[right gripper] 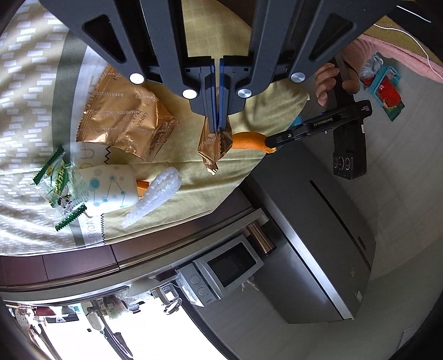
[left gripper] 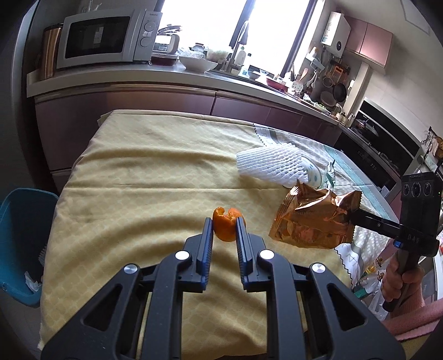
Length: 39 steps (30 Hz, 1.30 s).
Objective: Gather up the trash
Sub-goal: 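Close the left tool on the orange peel while the right tool holds the gold packet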
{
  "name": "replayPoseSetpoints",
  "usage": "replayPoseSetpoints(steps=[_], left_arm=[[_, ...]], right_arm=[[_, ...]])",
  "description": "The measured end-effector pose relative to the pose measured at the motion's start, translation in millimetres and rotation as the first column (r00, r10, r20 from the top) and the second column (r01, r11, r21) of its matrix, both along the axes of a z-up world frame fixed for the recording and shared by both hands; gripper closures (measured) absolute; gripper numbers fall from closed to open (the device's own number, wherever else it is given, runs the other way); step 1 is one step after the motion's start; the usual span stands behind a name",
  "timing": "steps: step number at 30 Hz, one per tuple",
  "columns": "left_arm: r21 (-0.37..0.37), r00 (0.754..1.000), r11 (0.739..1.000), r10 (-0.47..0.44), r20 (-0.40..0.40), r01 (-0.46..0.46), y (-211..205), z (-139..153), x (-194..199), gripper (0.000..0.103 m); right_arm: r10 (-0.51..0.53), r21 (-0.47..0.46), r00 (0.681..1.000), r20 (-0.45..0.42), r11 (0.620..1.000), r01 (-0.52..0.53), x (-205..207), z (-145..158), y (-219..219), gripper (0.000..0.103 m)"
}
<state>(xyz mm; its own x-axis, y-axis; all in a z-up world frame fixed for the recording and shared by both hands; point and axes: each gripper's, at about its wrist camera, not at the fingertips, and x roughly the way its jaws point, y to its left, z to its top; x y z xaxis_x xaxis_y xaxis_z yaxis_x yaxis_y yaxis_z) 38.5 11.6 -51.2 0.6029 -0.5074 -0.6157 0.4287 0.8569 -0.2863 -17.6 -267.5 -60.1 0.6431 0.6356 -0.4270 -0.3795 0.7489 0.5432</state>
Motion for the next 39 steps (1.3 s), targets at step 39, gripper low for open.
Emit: replayPoseSetpoints(steps=[39], left_arm=[[-0.018,0.999,1.0,0.026,-0.025,-0.026,17.9,-9.0,-9.1,0.086]], right_arm=[[0.121,0.017,0.989,-0.091,0.993,-0.12,33.3,-13.1,49.0,0.1]])
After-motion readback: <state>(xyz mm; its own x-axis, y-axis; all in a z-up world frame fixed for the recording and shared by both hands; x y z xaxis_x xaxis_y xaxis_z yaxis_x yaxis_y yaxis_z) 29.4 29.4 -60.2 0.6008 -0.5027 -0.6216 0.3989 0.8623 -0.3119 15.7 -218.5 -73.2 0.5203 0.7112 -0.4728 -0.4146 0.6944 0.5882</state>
